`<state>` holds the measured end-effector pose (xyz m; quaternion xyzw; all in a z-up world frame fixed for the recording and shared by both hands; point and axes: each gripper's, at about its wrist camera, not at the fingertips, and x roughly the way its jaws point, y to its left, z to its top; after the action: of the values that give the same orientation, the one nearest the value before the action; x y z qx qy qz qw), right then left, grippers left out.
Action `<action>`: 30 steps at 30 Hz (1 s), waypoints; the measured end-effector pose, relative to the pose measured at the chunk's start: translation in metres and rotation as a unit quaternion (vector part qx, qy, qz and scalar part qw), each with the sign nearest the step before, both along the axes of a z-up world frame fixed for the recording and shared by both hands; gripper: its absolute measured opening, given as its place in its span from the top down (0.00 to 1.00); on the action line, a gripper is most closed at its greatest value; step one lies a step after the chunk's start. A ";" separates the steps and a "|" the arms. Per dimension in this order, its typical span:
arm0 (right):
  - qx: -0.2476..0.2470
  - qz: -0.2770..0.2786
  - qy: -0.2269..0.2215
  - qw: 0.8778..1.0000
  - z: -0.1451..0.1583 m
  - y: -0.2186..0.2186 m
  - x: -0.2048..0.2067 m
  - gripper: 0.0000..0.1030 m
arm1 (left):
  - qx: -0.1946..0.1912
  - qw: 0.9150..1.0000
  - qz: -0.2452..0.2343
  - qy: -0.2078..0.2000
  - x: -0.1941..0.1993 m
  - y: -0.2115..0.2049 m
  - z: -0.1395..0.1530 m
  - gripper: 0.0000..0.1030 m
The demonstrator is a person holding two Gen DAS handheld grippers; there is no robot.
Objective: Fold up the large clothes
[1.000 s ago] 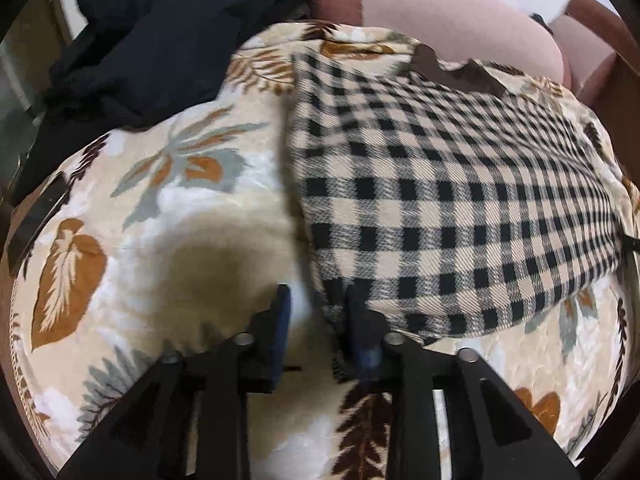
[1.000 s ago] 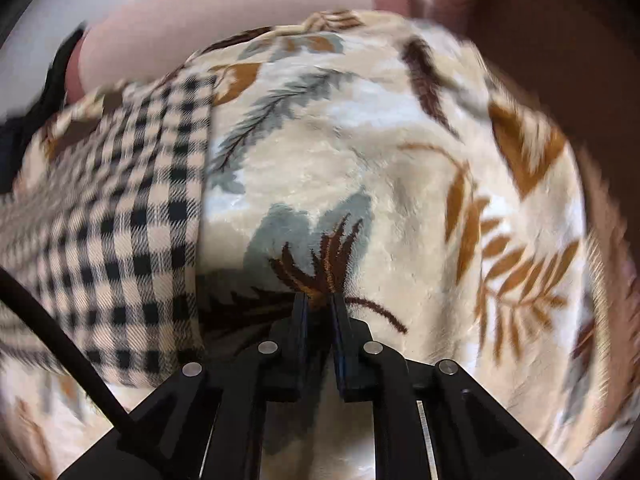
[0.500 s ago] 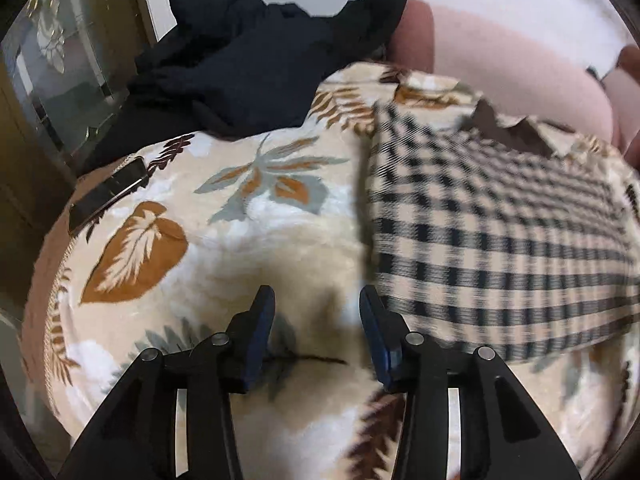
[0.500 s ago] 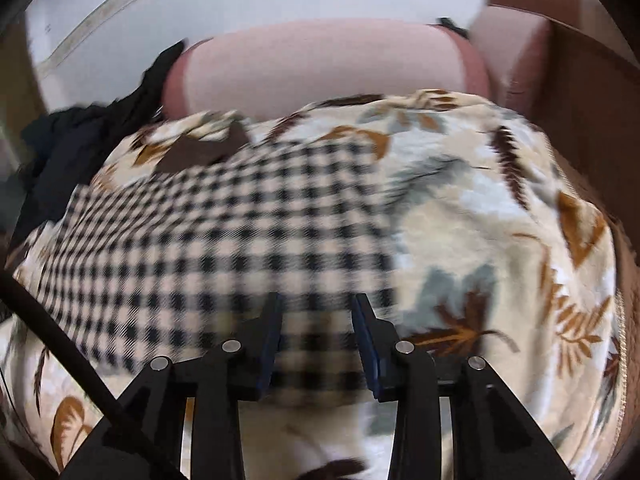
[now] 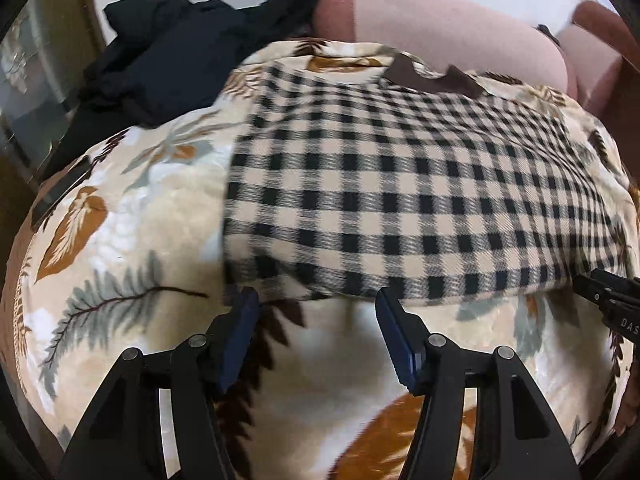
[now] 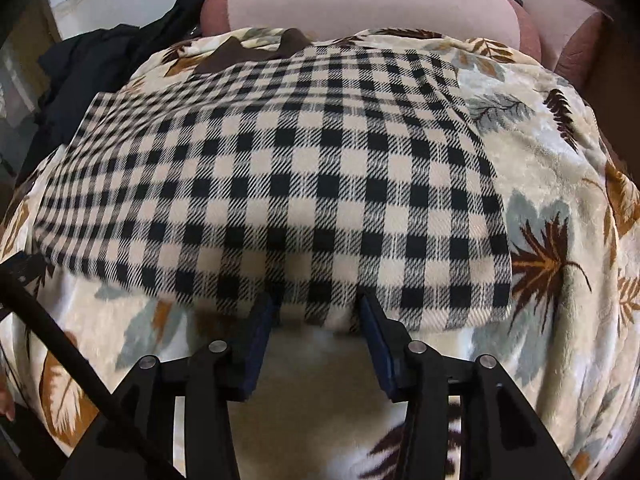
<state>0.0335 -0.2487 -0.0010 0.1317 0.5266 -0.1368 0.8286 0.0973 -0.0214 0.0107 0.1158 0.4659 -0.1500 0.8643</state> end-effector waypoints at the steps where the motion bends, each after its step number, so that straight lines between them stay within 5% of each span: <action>1: 0.002 0.000 0.001 1.000 -0.001 0.001 -0.003 0.51 | 0.000 1.000 -0.003 0.000 -0.002 -0.003 0.000 0.42; 14: -0.020 -0.027 -0.065 0.997 0.031 -0.012 -0.007 0.51 | 0.011 1.000 -0.023 0.009 -0.001 -0.024 -0.012 0.42; 30: -0.001 -0.054 -0.031 0.998 -0.002 -0.035 0.012 0.46 | 0.020 0.999 -0.030 0.018 0.013 -0.034 -0.024 0.39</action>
<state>0.0454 -0.2842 -0.0033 0.1633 0.4924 -0.1778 0.8362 0.1101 -0.0551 -0.0136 0.1446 0.4804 -0.1685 0.8485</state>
